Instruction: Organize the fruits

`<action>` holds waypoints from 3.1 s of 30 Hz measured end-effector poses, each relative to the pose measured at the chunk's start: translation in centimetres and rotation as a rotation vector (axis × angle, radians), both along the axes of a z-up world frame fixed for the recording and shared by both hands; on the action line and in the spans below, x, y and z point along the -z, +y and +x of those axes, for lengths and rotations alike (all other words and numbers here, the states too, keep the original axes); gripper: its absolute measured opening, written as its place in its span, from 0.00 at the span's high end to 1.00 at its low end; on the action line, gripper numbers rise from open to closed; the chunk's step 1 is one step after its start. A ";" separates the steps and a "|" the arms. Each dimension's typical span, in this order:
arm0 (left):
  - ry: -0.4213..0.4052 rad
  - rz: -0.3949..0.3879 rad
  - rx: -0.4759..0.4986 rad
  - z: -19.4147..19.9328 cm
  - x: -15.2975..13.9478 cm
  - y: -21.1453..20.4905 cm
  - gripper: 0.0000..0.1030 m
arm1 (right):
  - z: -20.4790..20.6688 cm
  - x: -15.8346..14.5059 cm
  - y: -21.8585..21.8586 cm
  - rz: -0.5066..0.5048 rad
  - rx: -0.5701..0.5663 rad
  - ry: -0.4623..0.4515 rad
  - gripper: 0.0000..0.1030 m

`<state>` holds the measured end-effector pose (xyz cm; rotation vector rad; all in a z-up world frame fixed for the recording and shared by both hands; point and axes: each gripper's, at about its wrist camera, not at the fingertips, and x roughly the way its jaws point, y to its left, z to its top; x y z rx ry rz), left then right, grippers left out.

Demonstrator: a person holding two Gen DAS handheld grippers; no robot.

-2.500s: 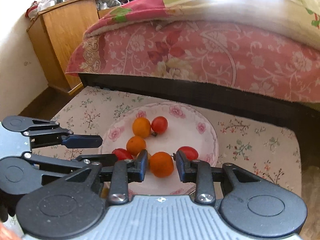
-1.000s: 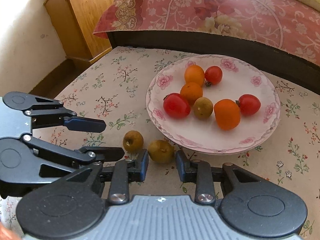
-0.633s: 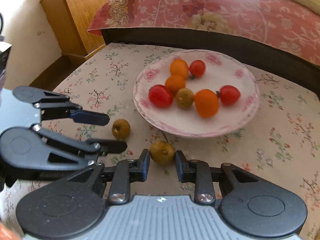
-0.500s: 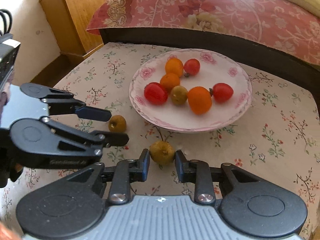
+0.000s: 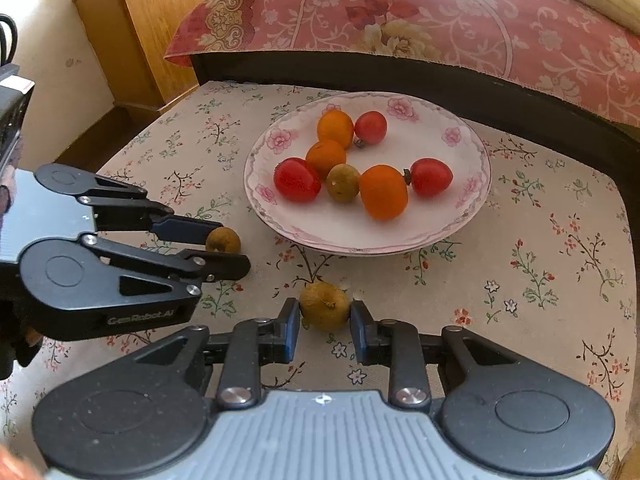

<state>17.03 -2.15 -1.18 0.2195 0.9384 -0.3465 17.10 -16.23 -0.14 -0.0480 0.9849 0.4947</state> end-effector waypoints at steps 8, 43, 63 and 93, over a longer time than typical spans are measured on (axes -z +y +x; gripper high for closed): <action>0.002 -0.001 -0.005 -0.3 0.2 0.4 0.61 | -0.2 -0.1 0.5 -0.021 -0.012 -0.013 0.69; -0.106 -0.077 0.002 1.9 -4.0 -2.5 0.68 | 2.0 -3.7 -1.6 0.016 0.069 -0.110 0.69; -0.092 -0.073 -0.033 3.5 -2.9 -2.5 0.67 | 3.9 -2.6 -1.8 -0.001 0.105 -0.114 0.69; -0.128 -0.045 -0.118 3.3 -3.2 -1.7 0.29 | 3.9 -3.1 -2.8 0.014 0.173 -0.118 0.60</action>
